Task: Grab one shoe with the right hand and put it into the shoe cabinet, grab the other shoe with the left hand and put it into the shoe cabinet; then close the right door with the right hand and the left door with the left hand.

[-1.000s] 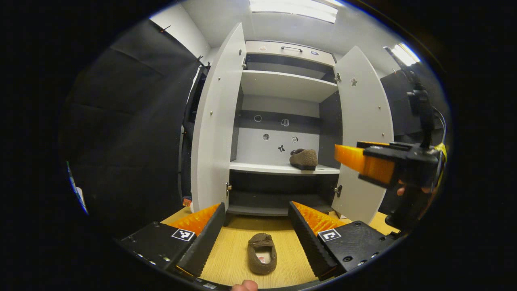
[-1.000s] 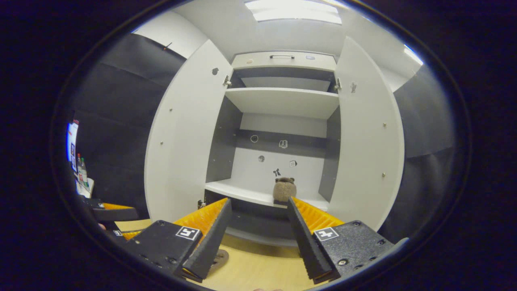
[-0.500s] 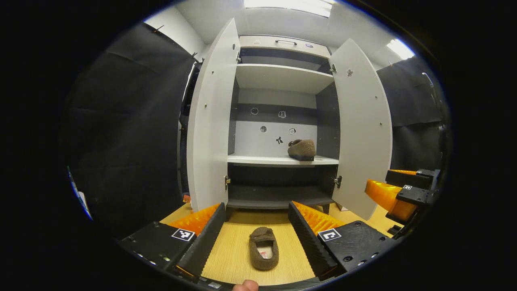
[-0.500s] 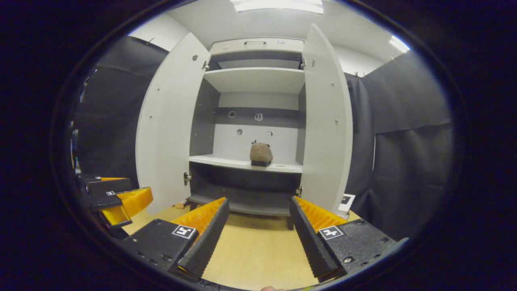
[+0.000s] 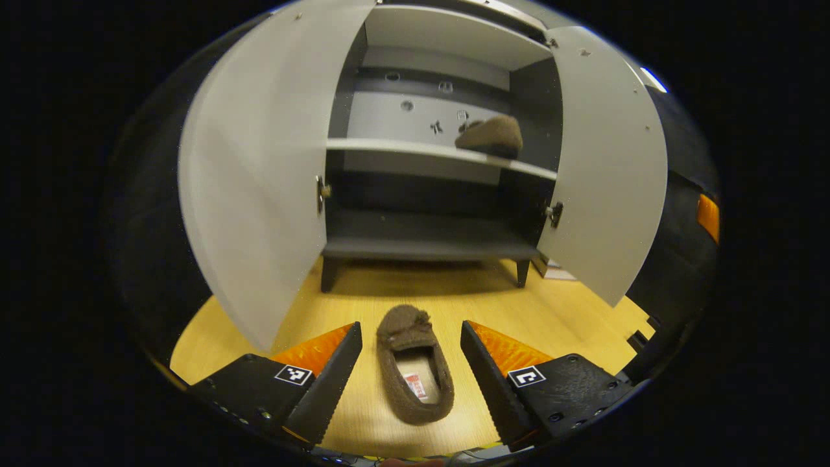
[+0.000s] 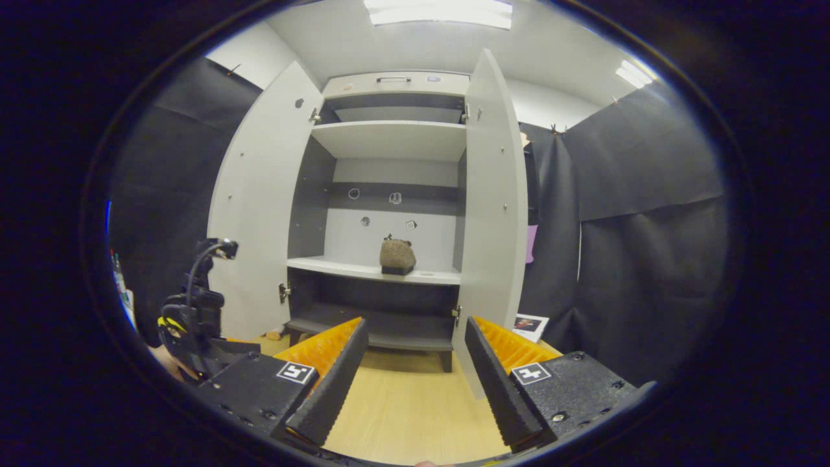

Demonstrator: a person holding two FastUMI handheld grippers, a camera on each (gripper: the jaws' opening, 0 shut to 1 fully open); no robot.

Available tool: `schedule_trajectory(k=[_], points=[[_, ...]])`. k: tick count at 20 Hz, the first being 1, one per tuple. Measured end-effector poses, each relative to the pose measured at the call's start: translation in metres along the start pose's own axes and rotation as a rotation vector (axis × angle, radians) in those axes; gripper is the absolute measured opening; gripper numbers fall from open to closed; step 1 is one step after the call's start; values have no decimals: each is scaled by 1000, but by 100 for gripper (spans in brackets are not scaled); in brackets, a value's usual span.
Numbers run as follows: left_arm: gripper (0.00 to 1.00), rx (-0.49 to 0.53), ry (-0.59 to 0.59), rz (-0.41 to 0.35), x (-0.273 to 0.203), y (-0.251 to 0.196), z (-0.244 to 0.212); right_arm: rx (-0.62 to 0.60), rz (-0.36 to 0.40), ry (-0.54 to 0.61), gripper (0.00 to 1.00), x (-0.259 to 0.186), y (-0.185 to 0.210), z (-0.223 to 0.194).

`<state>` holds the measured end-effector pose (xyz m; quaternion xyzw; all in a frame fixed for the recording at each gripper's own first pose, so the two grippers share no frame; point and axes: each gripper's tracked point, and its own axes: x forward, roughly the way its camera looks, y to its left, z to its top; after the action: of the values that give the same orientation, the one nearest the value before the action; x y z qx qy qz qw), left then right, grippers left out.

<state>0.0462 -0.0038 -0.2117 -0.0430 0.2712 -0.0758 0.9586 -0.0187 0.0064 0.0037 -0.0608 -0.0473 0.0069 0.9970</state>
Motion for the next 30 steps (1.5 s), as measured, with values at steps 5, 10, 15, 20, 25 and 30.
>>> schedule_trajectory(k=[5, 10, 15, 20, 25, 30], points=[[93, -16, 147, 59, 39, 28, -54, 21, -33, 24, 95, -6, -9, -8], [87, -61, 223, 63, 52, 34, -73, 32, -88, 80, 95, -6, -25, -23], [63, -84, 193, 35, 74, 27, -73, 3, -118, 110, 95, -3, -35, -29], [11, -103, 178, 56, 78, 28, -68, -6, -123, 110, 96, 4, -36, -28], [0, -87, 142, 96, 60, 31, -60, 0, -106, 133, 96, 10, -32, -35], [0, -144, -96, 102, -23, -20, 49, 1, -91, 116, 96, 19, -25, -36]])
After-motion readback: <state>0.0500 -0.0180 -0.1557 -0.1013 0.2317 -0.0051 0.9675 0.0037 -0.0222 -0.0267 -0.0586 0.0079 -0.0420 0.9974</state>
